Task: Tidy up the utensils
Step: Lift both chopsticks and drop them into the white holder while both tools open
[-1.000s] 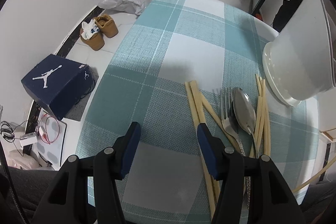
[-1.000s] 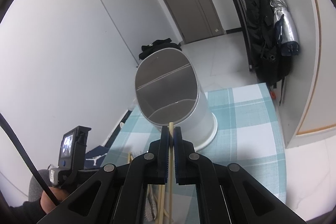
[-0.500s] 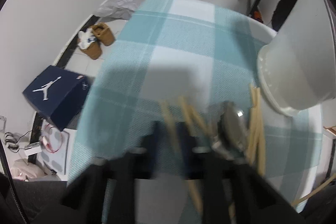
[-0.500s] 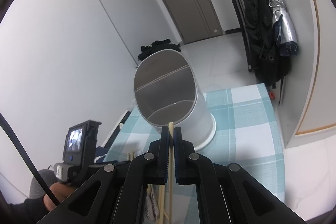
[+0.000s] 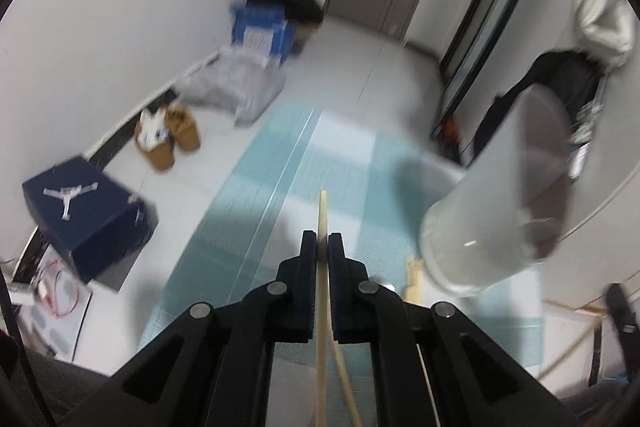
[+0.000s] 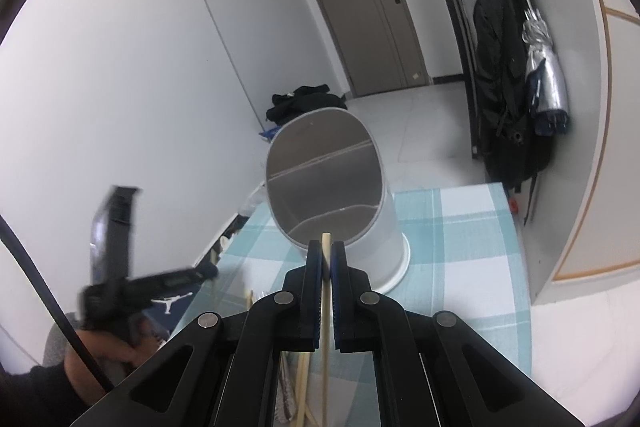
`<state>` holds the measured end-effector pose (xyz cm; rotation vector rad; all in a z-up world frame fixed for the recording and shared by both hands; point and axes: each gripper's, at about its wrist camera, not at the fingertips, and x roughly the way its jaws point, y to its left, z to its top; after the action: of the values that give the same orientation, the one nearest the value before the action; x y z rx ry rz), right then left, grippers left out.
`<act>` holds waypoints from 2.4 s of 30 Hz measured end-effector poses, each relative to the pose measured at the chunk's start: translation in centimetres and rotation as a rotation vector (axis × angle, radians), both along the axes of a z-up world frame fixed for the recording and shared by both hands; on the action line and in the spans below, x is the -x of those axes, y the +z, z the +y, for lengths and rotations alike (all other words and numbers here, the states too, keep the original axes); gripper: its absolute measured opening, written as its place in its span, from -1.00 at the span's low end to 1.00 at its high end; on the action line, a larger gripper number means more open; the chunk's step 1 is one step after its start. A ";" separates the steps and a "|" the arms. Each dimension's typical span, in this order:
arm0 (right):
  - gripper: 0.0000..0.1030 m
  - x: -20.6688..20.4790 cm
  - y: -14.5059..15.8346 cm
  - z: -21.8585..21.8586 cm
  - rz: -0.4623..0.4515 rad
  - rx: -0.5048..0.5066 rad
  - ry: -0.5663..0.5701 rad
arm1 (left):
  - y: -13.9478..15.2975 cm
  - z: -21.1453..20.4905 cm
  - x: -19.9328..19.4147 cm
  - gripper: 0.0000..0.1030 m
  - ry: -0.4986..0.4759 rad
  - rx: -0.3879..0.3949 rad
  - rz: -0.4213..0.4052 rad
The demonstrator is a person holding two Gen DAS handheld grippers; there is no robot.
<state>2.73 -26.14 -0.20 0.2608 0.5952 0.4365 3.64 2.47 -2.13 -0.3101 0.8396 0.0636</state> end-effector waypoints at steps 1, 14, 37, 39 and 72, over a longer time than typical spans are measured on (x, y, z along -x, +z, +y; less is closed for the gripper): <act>-0.93 0.1 0.1 0.1 -0.006 0.000 0.001 | 0.8 -0.2 0.7 -0.96 -0.013 0.001 -0.041; -0.94 1.5 2.1 0.3 -0.091 0.033 -0.021 | 5.2 -3.3 1.9 -0.97 -0.197 -0.011 -0.144; -0.94 -8.1 16.1 -0.1 -0.436 0.011 0.046 | 16.6 -5.8 -7.6 -0.97 -0.273 0.030 -0.496; -0.94 -9.5 15.7 0.0 -0.442 0.005 0.044 | 16.1 -6.0 -8.3 -0.97 -0.286 0.020 -0.497; -0.88 -15.6 5.9 -0.1 -0.202 0.004 0.168 | 10.7 -8.2 -10.6 -0.96 -0.536 0.039 -0.328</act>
<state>18.36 -26.25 5.67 0.1611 0.4212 0.6161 14.23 -5.71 8.56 -0.1186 0.5758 -0.4930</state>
